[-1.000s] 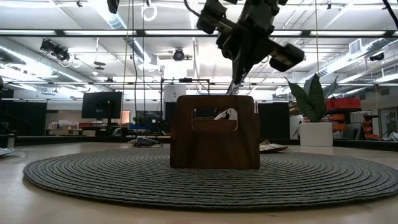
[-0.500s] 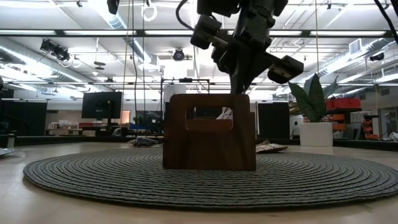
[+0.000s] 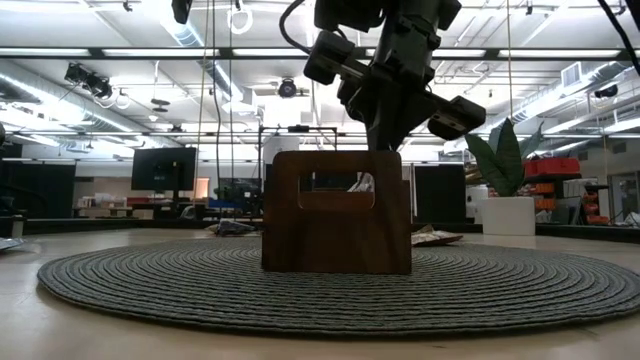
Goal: Pick & Place Tea
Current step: Put the purple tea bag into the middle section of the wooden organizer
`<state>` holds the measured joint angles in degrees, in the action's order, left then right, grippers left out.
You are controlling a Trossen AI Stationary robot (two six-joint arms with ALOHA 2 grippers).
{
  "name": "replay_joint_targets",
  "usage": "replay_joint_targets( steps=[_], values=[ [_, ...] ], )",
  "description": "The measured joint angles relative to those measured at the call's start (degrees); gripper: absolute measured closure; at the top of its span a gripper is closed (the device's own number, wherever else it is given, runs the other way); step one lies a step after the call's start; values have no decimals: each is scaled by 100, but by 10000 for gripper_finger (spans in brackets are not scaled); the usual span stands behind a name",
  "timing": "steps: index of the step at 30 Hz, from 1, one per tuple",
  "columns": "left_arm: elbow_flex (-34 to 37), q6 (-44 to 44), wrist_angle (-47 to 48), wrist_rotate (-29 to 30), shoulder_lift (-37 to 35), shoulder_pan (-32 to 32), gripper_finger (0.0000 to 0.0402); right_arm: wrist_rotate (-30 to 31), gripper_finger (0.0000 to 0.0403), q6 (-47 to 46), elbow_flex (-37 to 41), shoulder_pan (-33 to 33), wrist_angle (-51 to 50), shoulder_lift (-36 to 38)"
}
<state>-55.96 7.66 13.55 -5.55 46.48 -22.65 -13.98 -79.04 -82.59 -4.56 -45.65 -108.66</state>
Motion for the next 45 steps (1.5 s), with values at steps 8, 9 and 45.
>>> replay_joint_targets(
  steps=[8, 9, 45],
  values=[
    [0, 1, 12, 1, 0, 2, 369, 48, 342, 17, 0, 0, 4, 0],
    [0, 1, 12, 1, 0, 2, 369, 41, 336, 57, 0, 0, 2, 0],
    [2, -580, 1205, 150, 2171, -106, 228, 2309, 252, 3966, 0, 85, -1394, 1606]
  ],
)
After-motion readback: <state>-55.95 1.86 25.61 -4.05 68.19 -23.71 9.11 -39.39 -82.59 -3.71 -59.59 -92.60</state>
